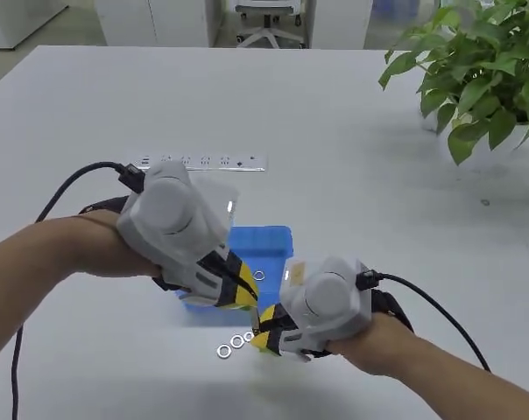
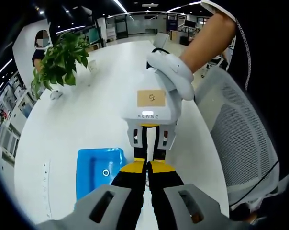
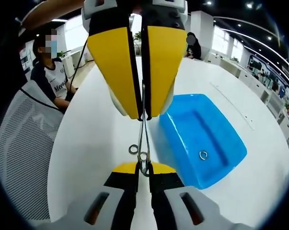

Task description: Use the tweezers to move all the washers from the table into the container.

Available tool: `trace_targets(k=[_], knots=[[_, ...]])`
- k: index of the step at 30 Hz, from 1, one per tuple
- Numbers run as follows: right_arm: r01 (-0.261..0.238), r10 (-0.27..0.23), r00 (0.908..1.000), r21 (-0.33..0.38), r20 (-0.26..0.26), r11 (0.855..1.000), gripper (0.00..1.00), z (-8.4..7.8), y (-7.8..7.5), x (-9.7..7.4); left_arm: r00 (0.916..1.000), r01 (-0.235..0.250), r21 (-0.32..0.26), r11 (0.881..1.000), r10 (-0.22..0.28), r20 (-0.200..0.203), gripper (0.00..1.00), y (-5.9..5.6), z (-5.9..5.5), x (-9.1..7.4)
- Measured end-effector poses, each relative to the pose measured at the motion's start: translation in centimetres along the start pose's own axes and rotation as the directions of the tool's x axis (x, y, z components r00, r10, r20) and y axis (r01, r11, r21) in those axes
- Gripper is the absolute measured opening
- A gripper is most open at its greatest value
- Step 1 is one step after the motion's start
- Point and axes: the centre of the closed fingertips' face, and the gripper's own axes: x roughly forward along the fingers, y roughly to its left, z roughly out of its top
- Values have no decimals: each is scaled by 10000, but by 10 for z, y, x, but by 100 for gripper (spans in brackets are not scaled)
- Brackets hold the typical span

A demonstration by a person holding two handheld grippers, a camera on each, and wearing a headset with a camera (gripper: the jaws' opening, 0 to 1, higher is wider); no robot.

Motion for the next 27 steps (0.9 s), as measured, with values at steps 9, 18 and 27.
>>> trace_targets(k=[9,18,27], knots=[[113,-112,9999,-121,65,9999,10,10,-2,-9,9999,-96,94,9999,96,34,6,2,8,-11],[347,-342,9990,-181,272,9992,10,22,-8,-19,9998,-215,243,9995,214,51,6,5,18,-23],[539,-529,9979,-289,363,9981,10,31,-21,-25,9996,-278,480,9985,277,29,6,16,26,-30]])
